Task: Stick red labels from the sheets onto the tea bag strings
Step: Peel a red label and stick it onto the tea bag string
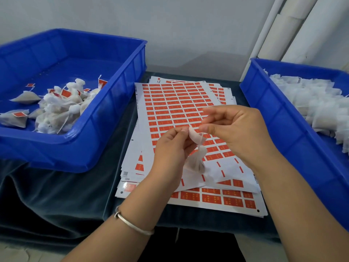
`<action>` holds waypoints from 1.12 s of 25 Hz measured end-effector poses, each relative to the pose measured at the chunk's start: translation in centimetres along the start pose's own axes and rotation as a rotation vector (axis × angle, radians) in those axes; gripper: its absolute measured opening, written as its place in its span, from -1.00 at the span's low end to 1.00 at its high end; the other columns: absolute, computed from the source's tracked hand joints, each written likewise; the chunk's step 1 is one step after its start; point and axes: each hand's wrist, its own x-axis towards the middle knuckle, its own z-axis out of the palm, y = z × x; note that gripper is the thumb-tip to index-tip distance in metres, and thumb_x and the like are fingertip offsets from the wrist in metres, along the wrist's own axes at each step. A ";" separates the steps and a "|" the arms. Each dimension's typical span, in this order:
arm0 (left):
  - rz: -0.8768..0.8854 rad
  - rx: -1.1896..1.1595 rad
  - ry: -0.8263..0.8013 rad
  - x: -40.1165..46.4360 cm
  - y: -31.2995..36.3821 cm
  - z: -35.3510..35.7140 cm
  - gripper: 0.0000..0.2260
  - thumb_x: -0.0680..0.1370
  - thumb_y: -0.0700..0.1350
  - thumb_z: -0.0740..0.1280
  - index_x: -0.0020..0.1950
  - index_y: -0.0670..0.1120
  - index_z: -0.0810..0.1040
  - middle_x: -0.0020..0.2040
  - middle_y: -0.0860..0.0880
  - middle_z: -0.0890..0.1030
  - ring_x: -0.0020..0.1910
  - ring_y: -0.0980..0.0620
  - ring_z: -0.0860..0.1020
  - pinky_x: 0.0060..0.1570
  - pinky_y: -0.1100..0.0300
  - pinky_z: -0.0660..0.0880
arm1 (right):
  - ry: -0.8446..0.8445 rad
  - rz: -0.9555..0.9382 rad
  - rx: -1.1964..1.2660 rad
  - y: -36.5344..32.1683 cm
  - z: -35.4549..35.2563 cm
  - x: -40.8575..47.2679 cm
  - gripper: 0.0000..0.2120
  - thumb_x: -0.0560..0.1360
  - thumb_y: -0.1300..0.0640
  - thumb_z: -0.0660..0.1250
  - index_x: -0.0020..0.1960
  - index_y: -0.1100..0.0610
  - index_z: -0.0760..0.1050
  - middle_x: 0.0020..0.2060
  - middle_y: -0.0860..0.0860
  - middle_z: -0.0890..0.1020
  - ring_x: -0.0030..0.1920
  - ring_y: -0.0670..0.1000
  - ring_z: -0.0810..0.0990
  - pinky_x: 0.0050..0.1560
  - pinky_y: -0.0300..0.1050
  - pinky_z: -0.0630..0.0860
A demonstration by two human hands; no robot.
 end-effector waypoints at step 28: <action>0.044 0.154 0.133 0.7 -0.1 1.5 -0.84 0.57 -0.04 0.27 -0.19 0.09 0.57 -0.13 0.08 0.66 -0.09 0.06 0.63 -0.04 0.20 0.55 | 0.096 0.027 0.095 1.6 0.8 1.1 -0.78 0.37 0.13 0.49 -0.22 -0.16 0.52 -0.40 -0.42 0.58 -0.24 -0.37 0.58 -0.35 -0.56 0.41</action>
